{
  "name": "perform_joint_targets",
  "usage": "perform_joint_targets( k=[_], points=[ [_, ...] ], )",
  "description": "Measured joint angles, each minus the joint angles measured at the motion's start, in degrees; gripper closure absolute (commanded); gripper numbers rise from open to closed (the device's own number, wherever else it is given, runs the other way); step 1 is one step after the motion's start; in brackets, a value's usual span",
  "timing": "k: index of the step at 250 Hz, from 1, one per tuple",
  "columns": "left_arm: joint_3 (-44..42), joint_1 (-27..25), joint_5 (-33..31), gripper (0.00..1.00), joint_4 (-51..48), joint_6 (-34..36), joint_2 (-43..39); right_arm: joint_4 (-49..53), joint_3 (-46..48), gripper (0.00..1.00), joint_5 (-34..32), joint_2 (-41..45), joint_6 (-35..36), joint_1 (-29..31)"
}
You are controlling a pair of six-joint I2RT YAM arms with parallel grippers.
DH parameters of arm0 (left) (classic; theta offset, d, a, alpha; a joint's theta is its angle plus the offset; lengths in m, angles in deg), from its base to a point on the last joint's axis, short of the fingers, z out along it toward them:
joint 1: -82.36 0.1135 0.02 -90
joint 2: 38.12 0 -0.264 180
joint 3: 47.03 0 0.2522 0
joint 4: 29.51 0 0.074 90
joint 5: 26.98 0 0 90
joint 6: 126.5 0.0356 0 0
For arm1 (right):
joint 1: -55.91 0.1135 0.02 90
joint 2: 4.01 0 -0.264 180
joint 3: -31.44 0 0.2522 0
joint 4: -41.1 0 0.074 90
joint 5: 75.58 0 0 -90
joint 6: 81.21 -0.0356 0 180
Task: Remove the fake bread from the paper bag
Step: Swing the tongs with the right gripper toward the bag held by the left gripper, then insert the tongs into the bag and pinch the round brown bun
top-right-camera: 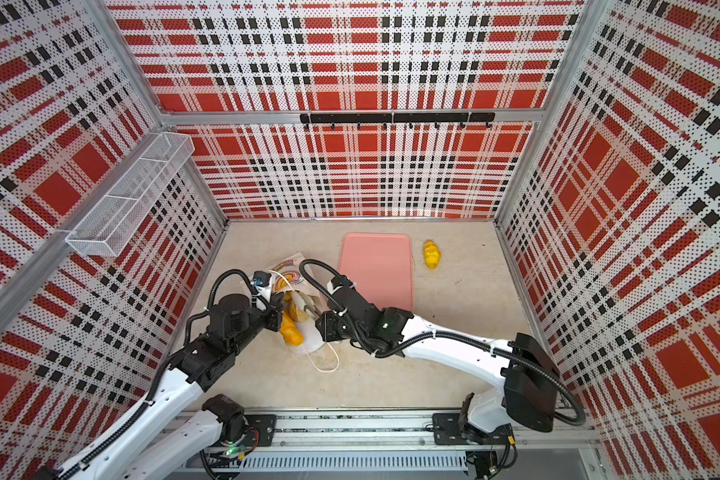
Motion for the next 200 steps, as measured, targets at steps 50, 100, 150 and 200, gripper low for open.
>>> perform_joint_targets(
  k=[50, 100, 150, 200],
  points=[
    [0.0, 0.0, 0.2, 1.00, 0.3, -0.4, -0.3, 5.1, -5.8, 0.56, -3.3, -3.5, 0.0, 1.7],
    [0.0, 0.1, 1.0, 1.00, 0.3, -0.6, -0.7, 9.6, -8.0, 0.56, -6.1, -5.2, -0.1, 2.4],
    [0.0, 0.8, 2.1, 1.00, 0.3, -0.9, -0.9, 11.9, -11.1, 0.56, -7.0, -8.5, -0.5, 2.5],
    [0.0, 1.5, 3.1, 1.00, 0.3, -1.2, -1.2, 13.7, -14.7, 0.57, -7.3, -12.7, -0.7, 2.8]
  ],
)
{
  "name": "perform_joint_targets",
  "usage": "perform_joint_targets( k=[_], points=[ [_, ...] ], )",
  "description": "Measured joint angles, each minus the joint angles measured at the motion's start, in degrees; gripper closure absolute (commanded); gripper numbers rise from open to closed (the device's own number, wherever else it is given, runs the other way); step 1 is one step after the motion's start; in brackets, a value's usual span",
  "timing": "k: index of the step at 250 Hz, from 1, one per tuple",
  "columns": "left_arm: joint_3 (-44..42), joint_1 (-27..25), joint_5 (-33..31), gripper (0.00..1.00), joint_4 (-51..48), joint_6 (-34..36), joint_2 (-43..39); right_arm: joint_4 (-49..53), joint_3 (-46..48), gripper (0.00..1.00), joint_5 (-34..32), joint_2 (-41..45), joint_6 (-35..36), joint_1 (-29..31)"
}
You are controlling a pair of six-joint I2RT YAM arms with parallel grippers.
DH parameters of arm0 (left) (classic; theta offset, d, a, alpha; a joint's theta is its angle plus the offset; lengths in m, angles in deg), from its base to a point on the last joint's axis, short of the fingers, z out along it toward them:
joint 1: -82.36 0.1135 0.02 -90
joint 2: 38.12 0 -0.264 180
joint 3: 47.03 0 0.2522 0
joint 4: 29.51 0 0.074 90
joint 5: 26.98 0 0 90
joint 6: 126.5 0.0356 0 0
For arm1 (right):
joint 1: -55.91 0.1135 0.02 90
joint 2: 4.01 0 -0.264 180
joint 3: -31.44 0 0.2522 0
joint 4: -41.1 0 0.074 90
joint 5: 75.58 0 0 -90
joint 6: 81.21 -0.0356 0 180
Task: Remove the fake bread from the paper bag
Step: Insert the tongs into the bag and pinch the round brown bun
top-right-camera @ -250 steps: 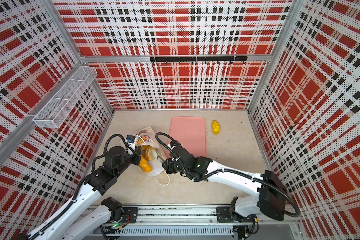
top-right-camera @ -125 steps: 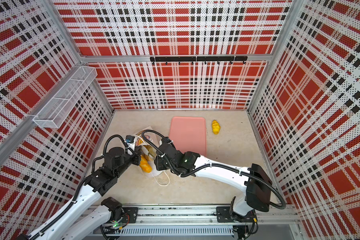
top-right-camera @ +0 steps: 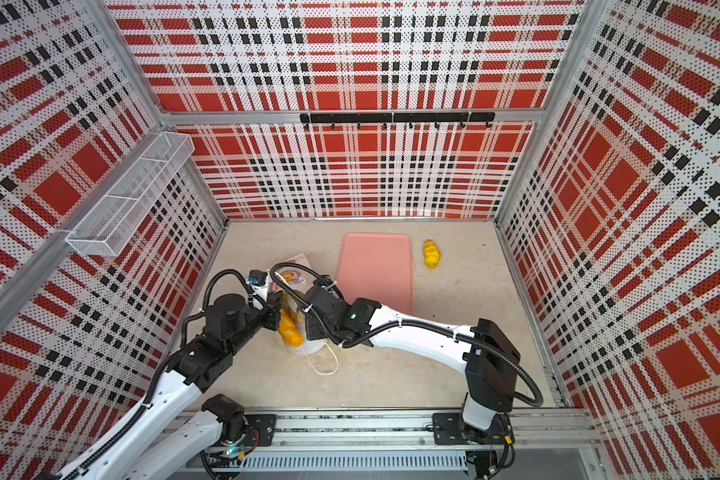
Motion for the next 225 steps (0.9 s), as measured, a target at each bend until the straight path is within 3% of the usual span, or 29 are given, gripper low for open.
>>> perform_joint_targets(
  k=[35, 61, 82, 142, 225],
  points=[
    [-0.1, 0.2, 0.2, 1.00, 0.0, -0.2, -0.4, 1.3, -0.7, 0.67, -0.9, -1.4, -0.4, 0.2],
    [-0.1, 0.2, 0.4, 1.00, 0.0, -0.2, -0.5, 1.7, -0.7, 0.88, -1.2, -1.7, -1.0, 0.3],
    [-0.2, 0.2, 0.4, 1.00, 0.0, -0.3, -0.7, 1.7, -0.4, 1.00, -1.2, -1.7, -1.0, 0.4],
    [-0.3, 0.5, 0.3, 1.00, 0.0, -2.1, -0.6, -3.4, 5.1, 1.00, -0.3, 2.1, 0.9, 0.9],
    [-0.3, 3.0, -2.0, 1.00, 0.9, -9.7, 0.5, -7.0, 9.6, 1.00, 2.1, 11.2, 7.8, 1.5]
  ],
)
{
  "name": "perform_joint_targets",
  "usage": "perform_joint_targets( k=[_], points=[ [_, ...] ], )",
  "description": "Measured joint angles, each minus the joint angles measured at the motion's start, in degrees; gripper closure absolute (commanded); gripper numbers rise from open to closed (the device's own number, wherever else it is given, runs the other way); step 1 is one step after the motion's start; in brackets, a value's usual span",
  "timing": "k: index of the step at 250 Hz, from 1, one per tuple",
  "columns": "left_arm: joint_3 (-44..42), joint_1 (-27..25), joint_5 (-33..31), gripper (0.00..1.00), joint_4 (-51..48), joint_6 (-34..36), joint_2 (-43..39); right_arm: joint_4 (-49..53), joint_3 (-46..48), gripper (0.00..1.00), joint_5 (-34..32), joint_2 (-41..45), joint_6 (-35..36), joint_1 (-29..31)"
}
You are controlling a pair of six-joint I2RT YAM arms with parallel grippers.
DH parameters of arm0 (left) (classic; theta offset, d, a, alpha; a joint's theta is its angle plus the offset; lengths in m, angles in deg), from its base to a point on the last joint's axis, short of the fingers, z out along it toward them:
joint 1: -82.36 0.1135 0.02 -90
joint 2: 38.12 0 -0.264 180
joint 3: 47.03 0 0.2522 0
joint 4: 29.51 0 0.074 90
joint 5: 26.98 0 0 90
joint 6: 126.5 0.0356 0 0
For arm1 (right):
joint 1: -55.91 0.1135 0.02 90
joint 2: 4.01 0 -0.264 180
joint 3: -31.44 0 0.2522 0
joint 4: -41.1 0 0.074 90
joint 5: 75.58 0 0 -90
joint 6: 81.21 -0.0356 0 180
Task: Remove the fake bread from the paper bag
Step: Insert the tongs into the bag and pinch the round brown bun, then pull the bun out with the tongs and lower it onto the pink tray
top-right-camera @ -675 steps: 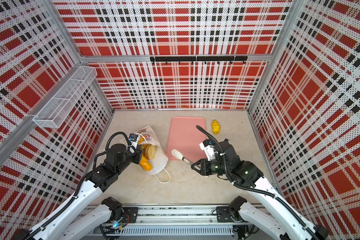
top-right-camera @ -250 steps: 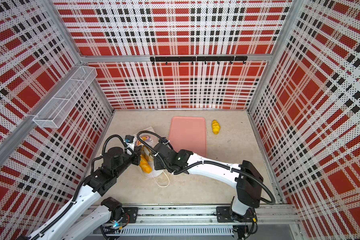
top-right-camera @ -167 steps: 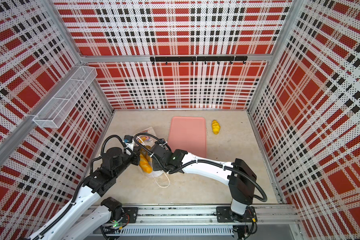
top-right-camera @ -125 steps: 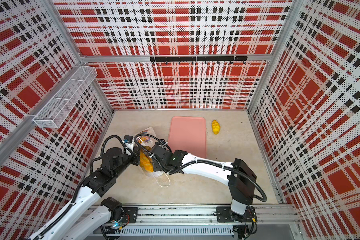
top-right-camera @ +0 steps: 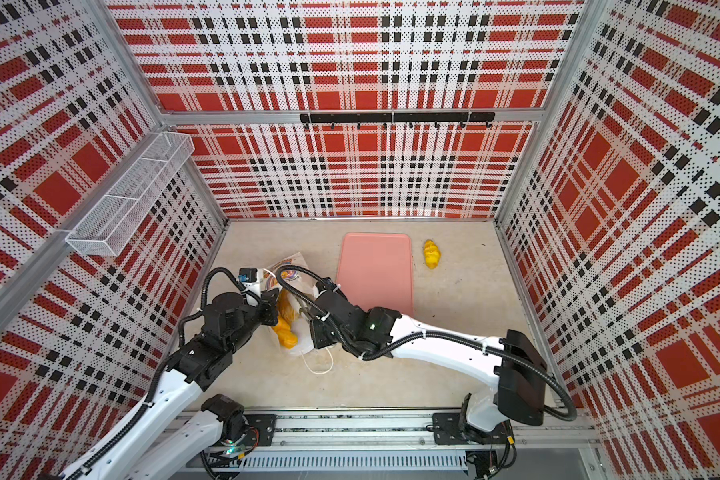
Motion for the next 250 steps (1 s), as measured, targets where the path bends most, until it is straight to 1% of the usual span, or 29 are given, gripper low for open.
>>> perform_joint_targets(
  k=[48, 90, 135, 162, 187, 210, 230, 250],
  points=[
    [0.0, 1.0, -1.0, 1.00, 0.0, -2.2, 0.0, -1.9, 7.2, 1.00, 0.4, 6.2, 1.8, 0.0],
    [0.0, 1.2, -1.1, 1.00, 0.0, -3.1, 0.2, -2.4, 13.1, 1.00, 2.8, 12.8, 3.4, 0.1],
    [0.0, 1.4, -1.6, 1.00, 0.1, -3.7, 0.4, 0.9, 12.7, 1.00, 6.0, 19.7, 7.5, 0.1],
    [0.0, 1.8, -2.4, 1.00, 0.1, -4.2, 0.4, 2.5, 12.3, 1.00, 9.0, 23.7, 9.1, -1.4],
    [0.0, 2.1, -2.9, 1.00, 0.1, -4.5, 0.6, 2.4, 12.8, 1.00, 12.2, 28.5, 8.9, -6.9],
    [0.0, 2.3, -3.0, 1.00, 0.1, -4.6, 1.0, 1.5, 13.4, 1.00, 14.4, 31.8, 8.6, -15.6],
    [0.0, 2.5, -2.9, 1.00, 0.1, -4.6, 1.4, -0.4, 13.4, 1.00, 17.6, 31.4, 8.5, -23.5],
    [0.0, 2.5, -2.9, 1.00, 0.1, -4.6, 1.7, -2.8, 13.4, 1.00, 21.1, 28.2, 8.1, -30.8]
  ],
)
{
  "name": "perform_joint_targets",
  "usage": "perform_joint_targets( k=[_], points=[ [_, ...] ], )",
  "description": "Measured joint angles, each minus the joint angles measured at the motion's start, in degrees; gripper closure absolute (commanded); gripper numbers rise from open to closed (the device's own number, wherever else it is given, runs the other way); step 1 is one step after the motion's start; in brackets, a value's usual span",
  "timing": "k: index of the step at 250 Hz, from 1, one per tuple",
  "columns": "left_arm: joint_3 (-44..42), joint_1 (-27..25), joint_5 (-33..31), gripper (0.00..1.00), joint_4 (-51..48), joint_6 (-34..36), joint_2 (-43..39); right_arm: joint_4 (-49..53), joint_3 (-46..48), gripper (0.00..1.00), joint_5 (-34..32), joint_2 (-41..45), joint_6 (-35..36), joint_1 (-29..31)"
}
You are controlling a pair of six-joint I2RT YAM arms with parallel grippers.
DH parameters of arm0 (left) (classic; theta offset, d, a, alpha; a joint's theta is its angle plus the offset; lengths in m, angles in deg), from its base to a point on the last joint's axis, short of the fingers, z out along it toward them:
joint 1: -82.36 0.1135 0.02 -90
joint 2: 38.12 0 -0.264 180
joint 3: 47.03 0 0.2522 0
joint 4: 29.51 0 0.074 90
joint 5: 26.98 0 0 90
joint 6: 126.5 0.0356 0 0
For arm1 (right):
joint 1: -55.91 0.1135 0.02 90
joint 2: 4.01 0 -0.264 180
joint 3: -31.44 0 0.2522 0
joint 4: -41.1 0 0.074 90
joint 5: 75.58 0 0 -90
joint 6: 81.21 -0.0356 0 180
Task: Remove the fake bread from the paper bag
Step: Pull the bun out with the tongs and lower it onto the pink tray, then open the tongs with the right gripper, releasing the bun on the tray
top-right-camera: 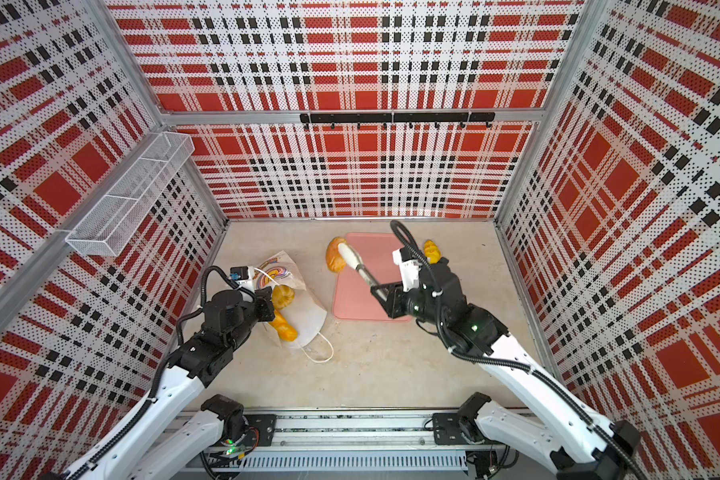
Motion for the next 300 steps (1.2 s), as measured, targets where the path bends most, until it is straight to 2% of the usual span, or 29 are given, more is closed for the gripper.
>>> perform_joint_targets(
  k=[30, 62, 123, 171, 190, 208, 239, 266, 300],
  points=[
    [0.0, 0.0, 0.1, 1.00, 0.0, 0.0, 0.1, -3.0, -0.4, 1.00, 3.9, -8.1, -0.1, -7.5],
    [0.0, 0.0, 0.2, 1.00, 0.0, 0.1, 0.1, -5.2, -1.5, 1.00, 4.9, -17.3, 0.7, -11.3],
    [0.0, 0.0, 0.7, 1.00, 0.0, 0.3, 0.5, -13.0, -1.8, 1.00, 4.9, -31.2, 0.3, -13.9],
    [0.0, 0.0, 0.9, 1.00, 0.0, 0.7, 0.5, -16.1, -2.2, 1.00, 4.2, -35.9, -0.2, -14.1],
    [0.0, 0.0, 0.9, 1.00, 0.0, 1.0, 0.5, -15.6, -2.9, 0.92, 3.2, -35.9, -0.1, -14.3],
    [0.0, 0.0, 0.9, 1.00, 0.0, 1.2, 0.5, -14.1, -3.6, 0.78, 2.1, -35.9, -0.1, -14.5],
    [0.0, 0.0, 0.9, 1.00, 0.0, 1.4, 0.5, -11.5, -4.0, 0.65, 0.6, -35.8, -0.3, -15.5],
    [0.0, -0.5, 0.8, 1.00, -0.2, 1.8, 0.5, -8.3, -4.0, 0.58, -0.9, -35.1, -0.9, -16.5],
    [0.0, -1.1, 0.6, 1.00, -0.5, 2.7, 0.5, -5.0, -4.0, 0.55, -1.7, -33.5, -1.3, -17.8]
  ],
)
